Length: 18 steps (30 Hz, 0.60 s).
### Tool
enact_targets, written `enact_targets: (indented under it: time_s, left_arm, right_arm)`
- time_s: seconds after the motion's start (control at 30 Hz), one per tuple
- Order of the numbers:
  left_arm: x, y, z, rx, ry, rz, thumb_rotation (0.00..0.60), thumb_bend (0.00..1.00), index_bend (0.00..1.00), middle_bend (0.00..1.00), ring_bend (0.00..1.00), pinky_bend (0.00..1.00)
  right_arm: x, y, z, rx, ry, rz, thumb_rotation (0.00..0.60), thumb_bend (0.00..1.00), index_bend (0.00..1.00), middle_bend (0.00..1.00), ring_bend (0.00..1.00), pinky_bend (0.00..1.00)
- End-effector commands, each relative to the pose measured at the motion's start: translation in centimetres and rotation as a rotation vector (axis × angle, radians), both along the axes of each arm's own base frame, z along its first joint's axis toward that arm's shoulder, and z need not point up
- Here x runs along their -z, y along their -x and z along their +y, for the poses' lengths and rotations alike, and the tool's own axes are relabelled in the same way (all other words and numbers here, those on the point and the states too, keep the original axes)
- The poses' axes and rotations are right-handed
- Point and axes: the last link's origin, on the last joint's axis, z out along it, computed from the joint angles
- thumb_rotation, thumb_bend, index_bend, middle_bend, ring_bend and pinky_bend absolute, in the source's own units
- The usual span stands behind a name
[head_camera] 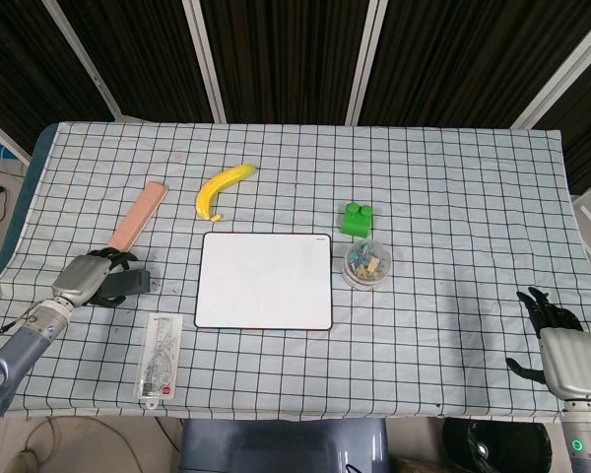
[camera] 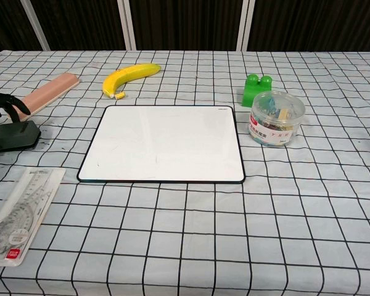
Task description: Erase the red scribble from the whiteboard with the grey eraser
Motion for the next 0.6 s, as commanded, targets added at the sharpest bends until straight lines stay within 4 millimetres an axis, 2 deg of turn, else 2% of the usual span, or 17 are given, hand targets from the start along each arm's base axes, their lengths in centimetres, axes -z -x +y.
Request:
enact_targets:
  time_s: [0.03, 0.17, 0.3, 0.43, 0.6]
  left_arm:
    - [-0.1, 0.0, 0.1, 0.007, 0.018, 0.033, 0.600, 0.12, 0.00, 0.13, 0.00, 0.10]
    - [-0.7, -0.4, -0.1, 0.037, 0.017, 0.080, 0.600, 0.10, 0.00, 0.12, 0.00, 0.09]
    - [-2.3, -2.2, -1.5, 0.092, -0.032, 0.033, 0.600, 0.10, 0.00, 0.12, 0.00, 0.09]
    - [-4.8, -3.7, -4.3, 0.176, -0.129, 0.050, 0.600, 0.11, 0.01, 0.12, 0.00, 0.09]
    - [-7.2, -4.3, -8.6, 0.202, -0.248, 0.151, 0.600, 0.13, 0.02, 0.12, 0.00, 0.09]
  right_arm:
    - [0.0, 0.0, 0.0, 0.001, 0.002, -0.001, 0.600, 0.03, 0.14, 0.11, 0.21, 0.21]
    - [0.0, 0.0, 0.0, -0.001, 0.001, -0.003, 0.600, 0.03, 0.14, 0.11, 0.21, 0.21]
    - [0.0, 0.0, -0.1, -0.001, 0.005, -0.005, 0.600, 0.03, 0.14, 0.11, 0.21, 0.21]
    - [0.0, 0.0, -0.2, -0.001, 0.006, -0.001, 0.600, 0.03, 0.14, 0.11, 0.21, 0.21]
    - [-0.1, 0.0, -0.2, -0.005, 0.010, 0.003, 0.600, 0.03, 0.14, 0.11, 0.21, 0.21]
